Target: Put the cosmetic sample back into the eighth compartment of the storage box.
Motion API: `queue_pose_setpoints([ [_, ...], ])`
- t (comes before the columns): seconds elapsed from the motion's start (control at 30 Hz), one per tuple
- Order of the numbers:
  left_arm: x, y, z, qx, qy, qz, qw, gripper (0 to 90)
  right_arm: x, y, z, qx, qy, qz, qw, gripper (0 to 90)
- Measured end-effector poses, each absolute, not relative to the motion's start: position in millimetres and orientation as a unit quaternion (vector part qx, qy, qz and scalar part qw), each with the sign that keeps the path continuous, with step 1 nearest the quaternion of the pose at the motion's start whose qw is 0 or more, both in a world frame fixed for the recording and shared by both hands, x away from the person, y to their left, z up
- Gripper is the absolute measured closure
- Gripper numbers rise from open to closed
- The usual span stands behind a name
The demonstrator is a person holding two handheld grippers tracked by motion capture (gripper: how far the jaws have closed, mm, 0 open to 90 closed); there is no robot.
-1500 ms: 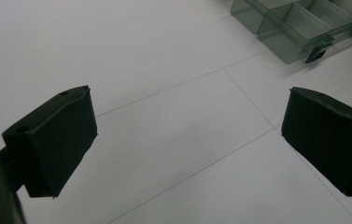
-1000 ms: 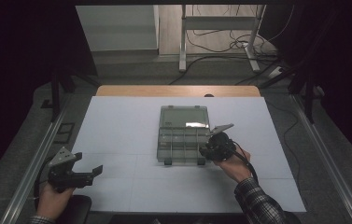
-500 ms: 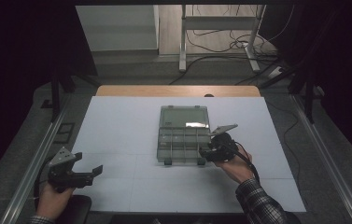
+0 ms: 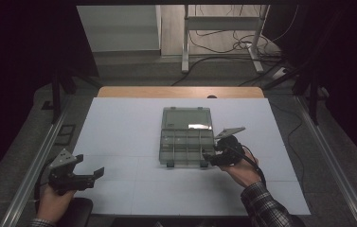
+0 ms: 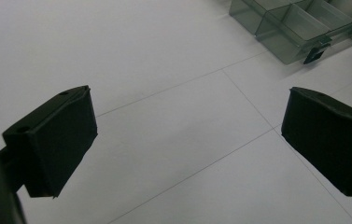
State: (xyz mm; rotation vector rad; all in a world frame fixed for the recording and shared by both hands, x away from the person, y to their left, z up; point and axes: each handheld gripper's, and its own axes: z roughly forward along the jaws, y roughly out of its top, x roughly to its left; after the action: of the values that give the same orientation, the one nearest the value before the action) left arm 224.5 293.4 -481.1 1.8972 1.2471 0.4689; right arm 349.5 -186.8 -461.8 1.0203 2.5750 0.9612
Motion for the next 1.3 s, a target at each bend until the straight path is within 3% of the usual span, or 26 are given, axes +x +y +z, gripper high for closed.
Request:
queue_pose_setpoints([
  [0.7,224.6,293.2,-481.1,0.75,0.493,0.185,0.4,3.9,338.6,-198.1,-455.3,0.346,0.872,0.338,0.076,19.8],
  [0.97,224.7,293.2,-481.0,0.75,0.492,0.185,0.4,3.9,333.5,-200.0,-456.7,0.347,0.873,0.33,0.097,9.2],
  [1.3,224.7,293.3,-481.0,0.75,0.492,0.185,0.401,3.9,327.9,-202.0,-458.5,0.336,0.871,0.339,0.113,3.8],
])
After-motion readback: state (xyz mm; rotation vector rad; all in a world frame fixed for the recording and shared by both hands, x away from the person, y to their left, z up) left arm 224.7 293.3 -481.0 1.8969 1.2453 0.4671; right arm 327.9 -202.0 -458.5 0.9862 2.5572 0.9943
